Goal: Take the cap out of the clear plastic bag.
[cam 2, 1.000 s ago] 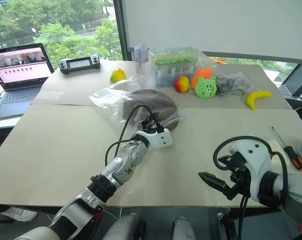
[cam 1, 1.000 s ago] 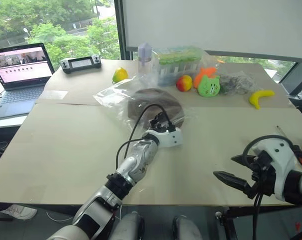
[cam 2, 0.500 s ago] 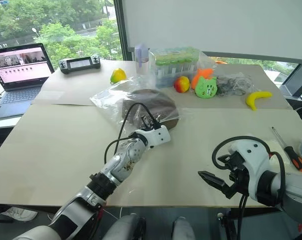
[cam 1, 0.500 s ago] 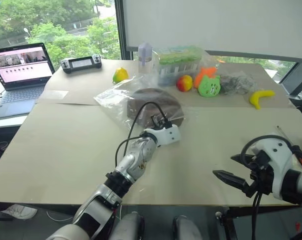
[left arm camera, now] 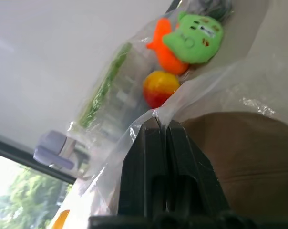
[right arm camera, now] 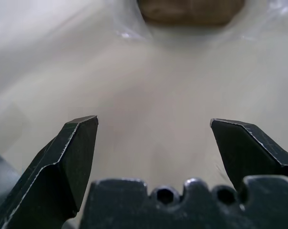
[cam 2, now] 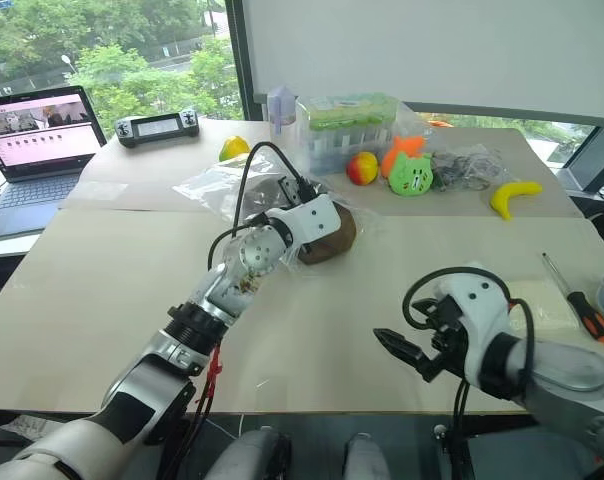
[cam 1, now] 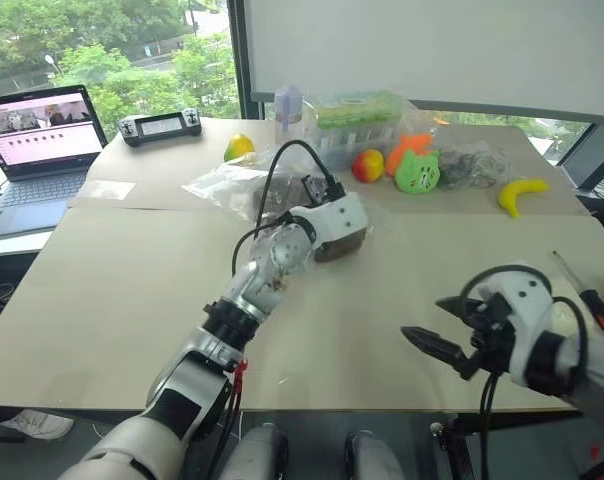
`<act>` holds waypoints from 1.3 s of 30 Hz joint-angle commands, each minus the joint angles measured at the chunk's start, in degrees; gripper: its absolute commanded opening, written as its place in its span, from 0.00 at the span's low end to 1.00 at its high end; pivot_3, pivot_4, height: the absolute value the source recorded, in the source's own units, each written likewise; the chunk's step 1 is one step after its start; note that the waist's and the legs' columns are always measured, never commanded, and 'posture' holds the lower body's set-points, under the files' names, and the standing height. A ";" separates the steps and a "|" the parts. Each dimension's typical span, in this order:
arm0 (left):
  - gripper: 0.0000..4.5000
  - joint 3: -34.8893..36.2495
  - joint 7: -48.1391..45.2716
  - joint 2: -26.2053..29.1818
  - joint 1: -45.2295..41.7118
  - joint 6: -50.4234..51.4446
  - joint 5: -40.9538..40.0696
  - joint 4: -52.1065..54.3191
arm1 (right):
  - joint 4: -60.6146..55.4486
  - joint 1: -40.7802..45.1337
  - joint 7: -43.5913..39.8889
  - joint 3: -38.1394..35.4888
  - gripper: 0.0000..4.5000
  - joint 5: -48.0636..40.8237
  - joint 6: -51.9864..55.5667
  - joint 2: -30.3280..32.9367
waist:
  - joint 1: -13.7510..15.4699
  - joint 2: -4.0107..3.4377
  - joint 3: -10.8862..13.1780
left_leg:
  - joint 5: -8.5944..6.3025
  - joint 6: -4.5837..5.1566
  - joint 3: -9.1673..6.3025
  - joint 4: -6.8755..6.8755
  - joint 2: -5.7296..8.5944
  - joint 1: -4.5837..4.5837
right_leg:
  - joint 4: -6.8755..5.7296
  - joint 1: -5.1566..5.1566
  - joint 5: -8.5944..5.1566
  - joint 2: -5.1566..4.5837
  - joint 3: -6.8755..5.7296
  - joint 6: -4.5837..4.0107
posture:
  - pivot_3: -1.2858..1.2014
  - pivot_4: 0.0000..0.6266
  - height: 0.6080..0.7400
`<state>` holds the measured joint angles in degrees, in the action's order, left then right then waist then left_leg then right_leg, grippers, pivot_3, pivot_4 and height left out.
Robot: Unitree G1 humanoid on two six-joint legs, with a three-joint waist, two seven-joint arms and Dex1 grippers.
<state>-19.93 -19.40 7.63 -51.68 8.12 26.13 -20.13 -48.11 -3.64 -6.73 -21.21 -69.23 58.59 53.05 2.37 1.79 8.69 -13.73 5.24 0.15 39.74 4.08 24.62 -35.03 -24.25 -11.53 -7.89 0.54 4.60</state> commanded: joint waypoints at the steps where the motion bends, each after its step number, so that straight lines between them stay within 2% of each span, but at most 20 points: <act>1: 0.02 1.66 -2.87 1.42 -2.86 0.25 -2.11 2.72 | 1.96 2.63 3.67 2.96 1.00 1.91 -3.69 -5.61 | -0.04 0.00 0.00 | 0.00 0.00 0.00 0.00 0.00 0.00 | 0.00 -0.01 0.00 0.02 -0.01 0.00 | 0.52 0.24 0.99; 3: 0.02 2.22 -4.70 2.81 -3.39 0.44 -3.16 3.57 | 5.43 5.12 7.59 6.95 1.00 4.49 -3.47 -10.33 | -0.27 0.00 0.00 | 0.01 -0.01 -0.01 -0.01 0.00 -0.01 | -0.01 -0.01 0.00 0.05 0.00 0.00 | 0.52 0.24 0.99; 5: 0.02 2.63 -5.82 3.79 -3.83 0.57 -3.80 3.80 | 8.34 7.46 12.03 7.99 1.00 3.00 -4.62 -16.77 | -0.42 -0.01 0.00 | 0.03 -0.05 0.01 -0.01 0.01 -0.02 | -0.07 -0.05 0.01 0.12 0.08 -0.01 | 0.52 0.24 0.99; 8: 0.02 2.64 -6.74 4.04 -4.07 0.91 -4.74 3.63 | 12.82 9.55 19.54 5.05 1.00 -6.84 -9.47 -27.60 | -0.41 -0.07 0.01 | 0.08 -0.12 -0.01 -0.07 0.00 -0.02 | -0.11 -0.11 0.01 0.18 0.13 -0.02 | 0.52 0.24 0.99; 14: 0.02 2.90 -7.44 3.29 -5.07 1.87 -5.79 3.36 | 17.79 10.76 24.88 7.01 1.00 -17.33 -15.02 -40.02 | -0.45 -0.20 -0.01 | 0.09 -0.17 -0.07 -0.11 0.04 -0.02 | -0.11 -0.13 0.03 0.30 0.09 -0.05 | 0.52 0.24 0.99; 21: 0.02 2.74 -7.90 3.24 -6.36 2.78 -6.59 3.73 | 27.65 17.75 23.02 8.49 1.00 -15.67 -18.28 -44.55 | -1.90 -0.25 0.00 | 0.10 -0.18 -0.04 -0.18 0.06 -0.31 | -0.19 -0.03 0.03 0.39 0.08 -0.05 | 0.52 0.24 0.99; 32: 0.02 2.55 -8.95 4.73 -6.99 4.26 -6.12 5.65 | 47.10 24.13 11.76 6.45 1.00 -9.32 -20.35 -46.81 | -2.96 -0.32 0.00 | 0.25 -0.39 0.02 -0.65 0.07 -0.39 | -0.68 -0.19 0.04 0.43 0.14 -0.09 | 0.52 0.24 0.99; 39: 0.02 2.39 -9.05 4.67 -6.14 6.41 -6.18 7.82 | 60.33 31.44 3.90 6.72 1.00 -2.45 -20.68 -48.46 | -3.37 -0.35 0.02 | 0.28 -0.42 0.04 -0.71 0.06 -0.45 | -0.76 -0.24 0.04 0.43 0.17 -0.12 | 0.52 0.24 0.99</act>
<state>-18.21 -28.68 12.44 -56.55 14.21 20.10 -15.03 10.93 25.57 0.17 -14.24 -73.11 38.81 5.02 -0.99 1.44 8.70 -13.44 4.79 0.19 39.00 4.14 24.17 -35.81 -24.51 -11.49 -7.46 0.70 4.48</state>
